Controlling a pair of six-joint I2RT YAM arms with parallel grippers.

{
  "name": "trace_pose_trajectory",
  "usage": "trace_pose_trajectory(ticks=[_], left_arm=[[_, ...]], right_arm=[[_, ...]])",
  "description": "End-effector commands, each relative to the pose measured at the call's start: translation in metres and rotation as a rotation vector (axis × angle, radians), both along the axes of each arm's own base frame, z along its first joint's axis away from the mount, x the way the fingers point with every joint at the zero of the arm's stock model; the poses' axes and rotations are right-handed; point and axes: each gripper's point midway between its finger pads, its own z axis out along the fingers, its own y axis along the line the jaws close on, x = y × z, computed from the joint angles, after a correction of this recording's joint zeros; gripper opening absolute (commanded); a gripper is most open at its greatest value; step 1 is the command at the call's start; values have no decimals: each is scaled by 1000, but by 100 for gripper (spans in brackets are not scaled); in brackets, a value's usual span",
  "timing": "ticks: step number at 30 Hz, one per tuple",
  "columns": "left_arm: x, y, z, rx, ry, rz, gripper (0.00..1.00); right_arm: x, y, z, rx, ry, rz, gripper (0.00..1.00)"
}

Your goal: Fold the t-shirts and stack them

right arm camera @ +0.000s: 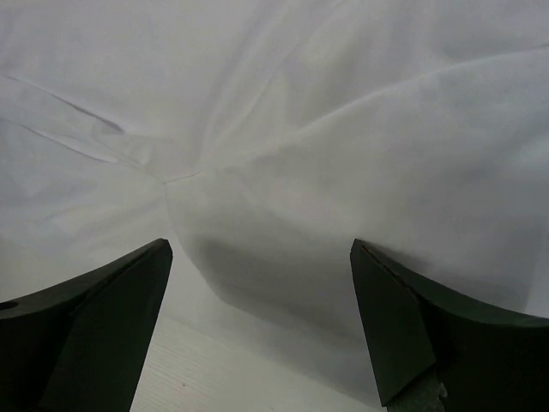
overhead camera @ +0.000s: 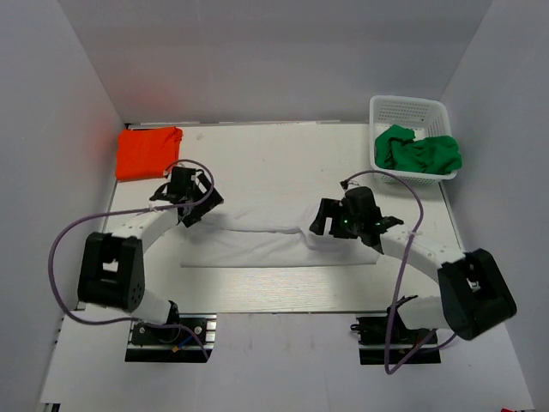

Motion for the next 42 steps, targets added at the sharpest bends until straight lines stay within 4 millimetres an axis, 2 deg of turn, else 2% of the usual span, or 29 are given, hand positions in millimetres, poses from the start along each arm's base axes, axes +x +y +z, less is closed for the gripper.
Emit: trace_pose_trajectory(ticks=[1,2,3,4,5,6,8,10,11,12,13,14,15,16,17,20,22,23,24,25,26,27,29,30,33,36,38,39,42], left_arm=[[0,-13,-8,-21,27,-60,100],[-2,-10,-11,-4,42,-48,100],[-6,-3,-19,31,70,-37,100],[-22,3,-36,57,140,-28,100],[-30,4,-43,72,164,-30,100],[-38,8,-50,82,191,-9,100],[-66,14,-67,111,272,30,100],[-83,7,-75,102,289,26,100],[-99,0,-84,78,316,-7,100],[-107,-5,-85,62,318,-19,100],[-115,-13,-86,50,327,-37,100],[-128,-19,-88,35,363,-68,100],[-136,-21,-88,36,377,-75,100],[-147,-32,-85,20,375,-106,100],[-152,-43,-82,-18,371,-139,100],[-172,-75,-82,-107,339,-256,100],[-169,-91,-83,-121,310,-311,100],[-177,-103,-86,-106,329,-365,100],[-185,-107,-100,-73,390,-387,100],[-175,-122,-95,-65,373,-413,100],[-183,-134,-99,-28,388,-475,100],[-186,-140,-102,-4,402,-496,100],[-181,-159,-106,28,399,-541,100],[-183,-173,-103,29,378,-590,100],[-181,-193,-96,52,335,-660,100],[-180,-206,-90,91,320,-678,100],[-181,-198,-91,138,331,-667,100],[-185,-199,-88,139,331,-649,100],[-196,-191,-76,161,330,-634,100]], right_arm=[[8,13,0,41,22,16,90],[8,11,-6,28,37,5,90],[-1,5,-27,-11,121,-20,90],[-1,-1,-34,-40,134,-42,90],[1,-4,-39,-57,144,-57,90],[0,-10,-55,-105,198,-83,90],[10,-10,-63,-135,208,-90,90],[27,-14,-67,-186,199,-122,90],[49,-8,-62,-180,168,-134,90],[59,-6,-62,-182,159,-137,90],[63,-10,-87,-217,208,-131,90],[95,9,-65,-168,157,-113,90],[103,15,-65,-163,150,-86,90],[104,16,-92,-195,197,-71,90],[138,30,-70,-163,123,-73,90],[153,72,-77,-46,161,95,90],[174,101,-65,26,127,160,90],[172,108,-79,33,163,173,90],[188,120,-73,60,135,191,90],[186,128,-72,87,151,224,90],[176,124,-98,47,229,233,90],[199,135,-75,55,157,242,90],[205,137,-84,11,141,268,90],[216,144,-72,-4,110,296,90],[224,148,-74,-50,89,353,90],[230,144,-59,-50,64,335,90],[231,137,-61,-71,55,312,90],[235,136,-47,-76,18,305,90],[248,128,-31,-123,-38,273,90]])
